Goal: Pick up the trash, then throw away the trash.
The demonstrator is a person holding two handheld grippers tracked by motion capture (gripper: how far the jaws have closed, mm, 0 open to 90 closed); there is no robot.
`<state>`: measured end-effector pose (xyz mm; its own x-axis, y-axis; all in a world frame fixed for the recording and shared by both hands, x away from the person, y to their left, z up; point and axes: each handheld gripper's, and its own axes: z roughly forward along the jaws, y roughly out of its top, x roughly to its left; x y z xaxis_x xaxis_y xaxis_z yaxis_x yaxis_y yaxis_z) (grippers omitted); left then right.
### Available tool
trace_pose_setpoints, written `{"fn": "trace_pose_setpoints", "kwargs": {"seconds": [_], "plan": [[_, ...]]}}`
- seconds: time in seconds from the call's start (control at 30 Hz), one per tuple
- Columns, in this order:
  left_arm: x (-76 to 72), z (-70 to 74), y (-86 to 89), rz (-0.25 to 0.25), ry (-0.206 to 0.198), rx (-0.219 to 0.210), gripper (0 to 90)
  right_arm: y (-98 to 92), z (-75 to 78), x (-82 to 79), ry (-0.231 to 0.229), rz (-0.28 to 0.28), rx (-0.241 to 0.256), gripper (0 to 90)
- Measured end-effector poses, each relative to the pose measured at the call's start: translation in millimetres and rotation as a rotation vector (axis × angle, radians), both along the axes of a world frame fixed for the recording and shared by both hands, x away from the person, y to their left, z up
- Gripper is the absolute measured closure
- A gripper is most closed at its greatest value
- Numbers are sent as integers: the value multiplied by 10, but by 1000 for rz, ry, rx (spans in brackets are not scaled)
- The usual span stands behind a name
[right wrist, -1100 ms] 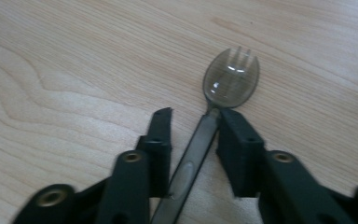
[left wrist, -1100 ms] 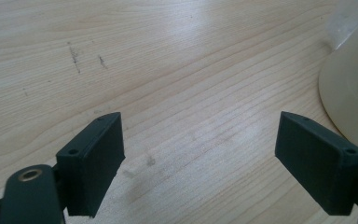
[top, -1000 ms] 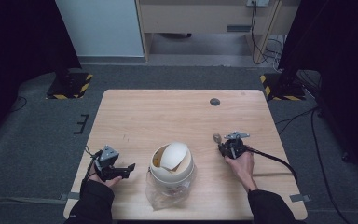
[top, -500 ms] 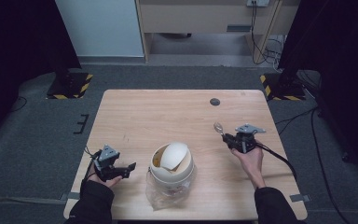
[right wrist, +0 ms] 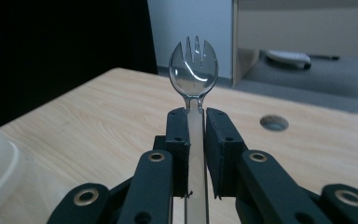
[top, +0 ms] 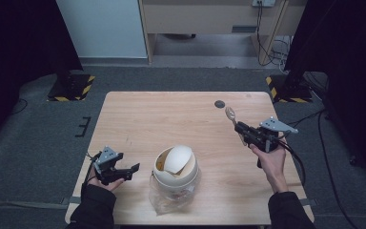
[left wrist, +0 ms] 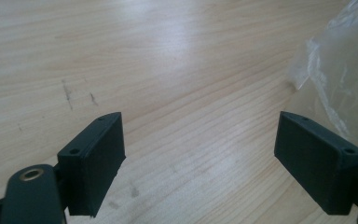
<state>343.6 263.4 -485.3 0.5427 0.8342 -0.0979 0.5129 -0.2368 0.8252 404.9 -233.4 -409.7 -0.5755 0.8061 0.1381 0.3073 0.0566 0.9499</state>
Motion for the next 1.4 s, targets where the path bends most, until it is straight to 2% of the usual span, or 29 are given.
{"fn": "trace_pose_setpoints", "kwargs": {"seconds": [0.13, 0.17, 0.23, 0.27, 0.33, 0.43, 0.47, 0.5, 0.53, 0.6, 0.67, 0.7, 0.77, 0.87, 0.9, 0.93, 1.07, 1.13, 1.27, 1.4], "plan": [[-33, 127, 29, 44, -36, -45, 156, 42, 187, -93, -63, 42, 36, 800], [-33, 127, 29, 44, -36, -45, 156, 42, 187, -93, -63, 42, 36, 800], [-59, 236, 42, 69, -77, -90, 156, 91, 277, -134, -98, 68, 40, 800], [-59, 236, 42, 69, -77, -90, 156, 114, 302, -149, -105, 75, 49, 800], [-96, 365, 29, 83, -118, -141, 168, 159, 349, -181, -119, 92, 61, 800], [-124, 498, -9, 86, -167, -186, 175, 233, 400, -220, -137, 118, 65, 800], [-124, 498, -9, 86, -167, -186, 176, 233, 400, -220, -137, 118, 65, 800], [-127, 587, -49, 80, -197, -202, 181, 290, 429, -239, -149, 139, 66, 800], [-127, 587, -49, 80, -197, -202, 184, 290, 429, -239, -149, 139, 66, 800], [-125, 733, -118, 66, -244, -223, 191, 341, 461, -259, -164, 157, 56, 800], [-121, 784, -143, 62, -258, -234, 195, 348, 467, -268, -166, 160, 59, 800], [-110, 886, -196, 64, -300, -256, 202, 364, 477, -285, -175, 170, 64, 799], [-88, 975, -269, 52, -330, -293, 214, 385, 481, -295, -177, 181, 65, 800], [-60, 1053, -354, 39, -354, -308, 226, 402, 476, -296, -179, 186, 72, 800], [-29, 1112, -451, 25, -365, -317, 232, 410, 469, -293, -180, 187, 72, 800], [-29, 1112, -451, 25, -365, -317, 236, 410, 469, -293, -180, 187, 72, 800], [64, 1228, -713, -6, -373, -347, 259, 439, 457, -293, -185, 199, 85, 800], [83, 1249, -763, -13, -375, -356, 268, 447, 455, -296, -190, 207, 93, 800], [137, 1331, -969, -46, -372, -368, 283, 458, 456, -304, -195, 216, 103, 800], [156, 1415, -1156, -76, -376, -399, 308, 482, 475, -318, -209, 232, 101, 800]]}}
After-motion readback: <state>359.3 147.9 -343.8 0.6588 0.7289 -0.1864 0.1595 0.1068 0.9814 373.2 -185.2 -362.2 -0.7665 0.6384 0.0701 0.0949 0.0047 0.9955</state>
